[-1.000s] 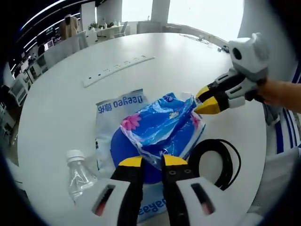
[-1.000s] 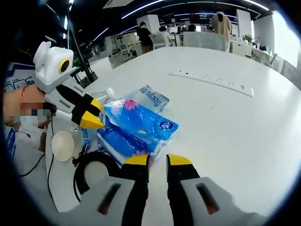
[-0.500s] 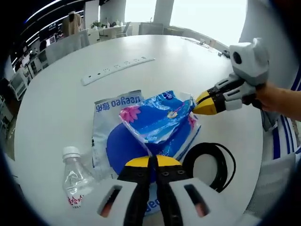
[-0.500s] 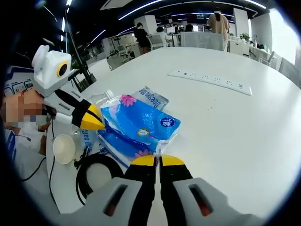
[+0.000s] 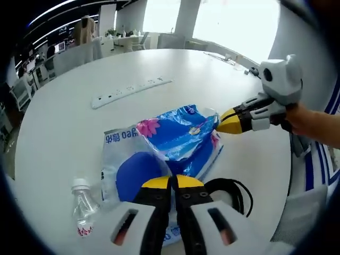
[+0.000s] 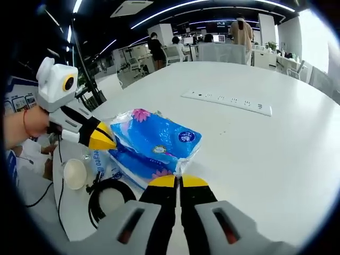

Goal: Arrange the tabletop items into an orderly group along one side of the table until the central work area is clear of visible clutter.

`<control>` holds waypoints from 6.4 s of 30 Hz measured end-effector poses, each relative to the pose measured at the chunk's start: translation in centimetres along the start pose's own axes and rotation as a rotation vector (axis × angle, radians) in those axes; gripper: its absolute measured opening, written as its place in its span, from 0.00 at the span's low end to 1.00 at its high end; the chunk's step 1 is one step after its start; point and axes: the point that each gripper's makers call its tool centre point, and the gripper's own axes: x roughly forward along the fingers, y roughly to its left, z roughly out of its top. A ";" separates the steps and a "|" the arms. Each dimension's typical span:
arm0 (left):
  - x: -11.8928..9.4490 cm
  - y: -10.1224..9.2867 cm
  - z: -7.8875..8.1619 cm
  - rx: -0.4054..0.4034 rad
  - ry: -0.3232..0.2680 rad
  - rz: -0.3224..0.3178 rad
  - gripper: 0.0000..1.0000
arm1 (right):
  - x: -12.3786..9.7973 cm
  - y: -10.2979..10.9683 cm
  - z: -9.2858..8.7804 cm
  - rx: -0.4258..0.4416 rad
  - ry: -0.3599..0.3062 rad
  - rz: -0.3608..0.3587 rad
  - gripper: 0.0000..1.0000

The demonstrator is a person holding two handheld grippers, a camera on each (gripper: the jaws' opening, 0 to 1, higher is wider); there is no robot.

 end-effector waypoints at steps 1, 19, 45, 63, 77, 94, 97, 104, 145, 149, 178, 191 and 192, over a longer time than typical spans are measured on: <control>0.0 -0.3 0.3 -0.001 -0.007 -0.004 0.00 | -0.3 -0.3 0.0 0.001 -0.001 -0.004 0.00; 1.0 -5.3 4.3 0.035 -0.082 -0.036 0.00 | -5.5 -4.0 0.6 0.019 -0.047 -0.079 0.00; 6.5 -12.0 9.1 0.068 -0.099 -0.107 0.00 | -11.3 -11.5 -0.9 0.043 -0.040 -0.211 0.00; 11.8 -14.2 9.6 0.024 -0.056 -0.153 0.00 | -11.9 -16.3 -3.6 0.076 0.015 -0.261 0.00; 15.6 -15.3 9.4 -0.007 -0.019 -0.181 0.00 | -11.5 -19.1 -5.8 0.102 0.063 -0.293 0.00; 18.7 -15.8 8.6 -0.066 0.018 -0.211 0.00 | -10.3 -21.7 -7.3 0.119 0.100 -0.308 0.00; 18.9 -15.8 8.6 -0.067 0.021 -0.216 0.00 | -10.2 -21.9 -7.3 0.119 0.104 -0.309 0.00; 18.9 -15.7 8.8 -0.067 0.008 -0.222 0.04 | -10.0 -22.0 -7.4 0.122 0.102 -0.308 0.00; 16.0 -15.6 10.2 0.018 -0.063 -0.217 0.34 | -11.7 -20.6 -5.8 0.146 0.019 -0.337 0.27; 15.0 -15.3 10.7 0.036 -0.080 -0.208 0.34 | -12.0 -19.8 -4.9 0.137 0.000 -0.325 0.28; 5.1 -11.0 11.0 0.048 -0.203 -0.087 0.36 | -12.6 -11.6 -0.9 0.072 -0.085 -0.223 0.29; 0.8 -8.7 8.3 0.017 -0.213 -0.013 0.38 | -12.4 -8.3 -0.1 0.046 -0.096 -0.183 0.34; 0.6 -8.5 8.1 0.015 -0.211 -0.008 0.39 | -12.4 -8.1 -0.1 0.045 -0.095 -0.181 0.35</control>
